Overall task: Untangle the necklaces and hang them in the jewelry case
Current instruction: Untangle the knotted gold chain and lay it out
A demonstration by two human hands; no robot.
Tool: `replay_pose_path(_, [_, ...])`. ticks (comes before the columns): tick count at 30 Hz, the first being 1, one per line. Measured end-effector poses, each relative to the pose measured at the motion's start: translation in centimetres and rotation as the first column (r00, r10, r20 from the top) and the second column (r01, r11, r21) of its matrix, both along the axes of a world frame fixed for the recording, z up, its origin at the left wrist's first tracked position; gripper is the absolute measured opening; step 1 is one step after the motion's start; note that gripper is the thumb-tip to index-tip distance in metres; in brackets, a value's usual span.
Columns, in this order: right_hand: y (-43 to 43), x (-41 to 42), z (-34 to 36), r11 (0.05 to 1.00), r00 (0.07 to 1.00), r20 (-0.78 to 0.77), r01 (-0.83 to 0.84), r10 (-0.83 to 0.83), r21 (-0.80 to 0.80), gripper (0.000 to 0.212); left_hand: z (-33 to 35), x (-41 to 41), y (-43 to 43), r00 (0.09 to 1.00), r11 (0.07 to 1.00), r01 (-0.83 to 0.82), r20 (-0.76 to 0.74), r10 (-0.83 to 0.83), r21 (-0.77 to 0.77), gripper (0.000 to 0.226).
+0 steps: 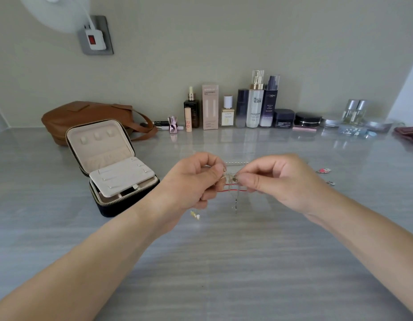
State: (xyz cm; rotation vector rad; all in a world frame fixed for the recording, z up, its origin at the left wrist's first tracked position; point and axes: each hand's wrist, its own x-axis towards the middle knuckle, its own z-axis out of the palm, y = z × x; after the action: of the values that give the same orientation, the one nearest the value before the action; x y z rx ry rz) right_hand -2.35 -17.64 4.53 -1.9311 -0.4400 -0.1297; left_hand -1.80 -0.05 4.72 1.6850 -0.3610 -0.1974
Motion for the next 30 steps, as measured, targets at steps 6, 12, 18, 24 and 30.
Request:
replay_pose_path(6, [-0.26,0.08,0.16,0.997,0.997,0.016,0.069,-0.07,0.034,0.011,0.0,-0.2,-0.37,0.992,0.989,-0.073,0.11,0.058,0.132,0.019])
replay_pose_path(12, [-0.31,0.01,0.17,0.994,0.992,0.059,0.11,-0.109,-0.023,0.015,0.02,-0.23,-0.55,0.975,0.974,-0.127,0.202,0.089,0.185,0.02])
replay_pose_path(18, [-0.33,0.01,0.25,0.99,0.987,0.104,0.129,-0.122,-0.065,0.008,0.03,-0.36,-0.39,0.971,0.958,-0.137,0.226,0.079,0.252,0.013])
replay_pose_path(24, [-0.43,-0.03,0.26,0.99,0.986,0.099,0.137,-0.133,-0.039,0.012,-0.2,-0.28,-0.25,0.965,0.947,-0.148,0.251,0.075,0.286,0.018])
replay_pose_path(30, [-0.32,0.0,0.17,0.992,0.994,0.05,0.1,-0.096,-0.073,0.006,0.17,-0.22,-0.41,0.988,0.981,-0.152,0.032,0.149,0.124,0.019])
